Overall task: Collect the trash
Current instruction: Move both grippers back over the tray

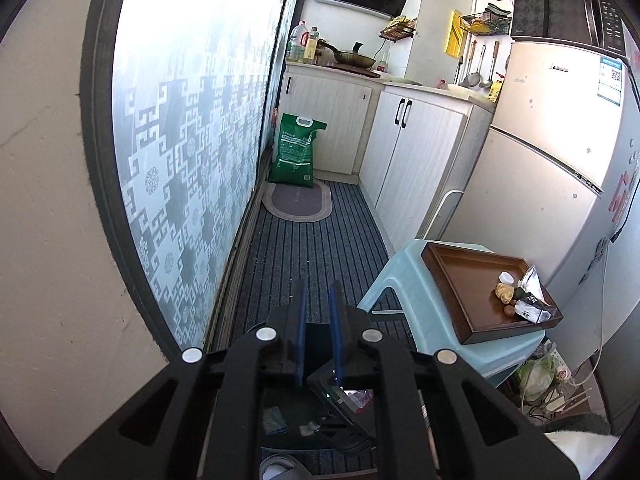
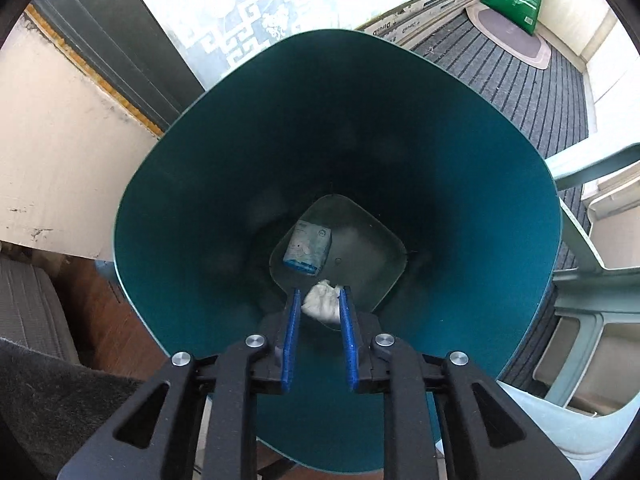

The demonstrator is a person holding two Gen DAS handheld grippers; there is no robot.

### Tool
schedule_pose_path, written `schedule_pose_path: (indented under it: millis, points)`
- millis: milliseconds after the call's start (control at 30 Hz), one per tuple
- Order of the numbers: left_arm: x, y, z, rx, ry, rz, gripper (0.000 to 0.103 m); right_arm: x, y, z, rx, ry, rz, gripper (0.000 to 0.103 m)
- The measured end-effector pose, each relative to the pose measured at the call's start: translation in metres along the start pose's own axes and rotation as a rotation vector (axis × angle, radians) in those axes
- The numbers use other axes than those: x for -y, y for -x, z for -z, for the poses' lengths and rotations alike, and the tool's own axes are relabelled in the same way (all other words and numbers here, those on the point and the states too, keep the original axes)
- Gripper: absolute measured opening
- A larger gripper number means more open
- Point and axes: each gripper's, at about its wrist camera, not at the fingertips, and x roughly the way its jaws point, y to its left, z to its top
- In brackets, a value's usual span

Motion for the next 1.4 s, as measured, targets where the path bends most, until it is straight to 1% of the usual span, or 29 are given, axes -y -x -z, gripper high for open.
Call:
schedule_pose_path:
  millis: [200, 300, 433, 567, 700, 800, 1033, 1167, 1400]
  points:
    - [0.002, 0.003, -0.003, 0.011, 0.003, 0.004, 0.012, 0.001, 0.024, -0.004, 0.070, -0.004, -0.012, 0.029]
    - [0.003, 0.009, -0.008, 0.028, 0.013, 0.019, 0.012, -0.005, 0.046, -0.007, 0.133, 0.015, -0.005, 0.035]
    - [0.008, 0.017, -0.014, 0.054, 0.021, 0.039, 0.012, -0.014, 0.095, -0.009, 0.270, 0.048, 0.002, 0.035]
    - [0.013, 0.024, -0.021, 0.078, 0.031, 0.049, 0.013, -0.013, 0.146, -0.002, 0.398, 0.069, 0.018, 0.035]
    - [0.020, 0.027, -0.027, 0.101, 0.033, 0.055, 0.018, 0.000, 0.188, 0.011, 0.487, 0.060, 0.035, 0.035]
    - [0.027, 0.026, -0.031, 0.106, 0.035, 0.066, 0.019, 0.012, 0.215, 0.023, 0.535, 0.046, 0.055, 0.035]
    - [0.059, 0.012, -0.035, 0.094, 0.007, 0.101, 0.019, 0.057, 0.249, 0.058, 0.596, -0.031, 0.092, 0.035]
    - [0.084, 0.000, -0.036, 0.077, -0.019, 0.124, 0.024, 0.082, 0.262, 0.079, 0.614, -0.077, 0.112, 0.035]
    - [0.116, -0.023, -0.031, 0.032, -0.059, 0.154, 0.026, 0.129, 0.284, 0.116, 0.640, -0.167, 0.141, 0.035]
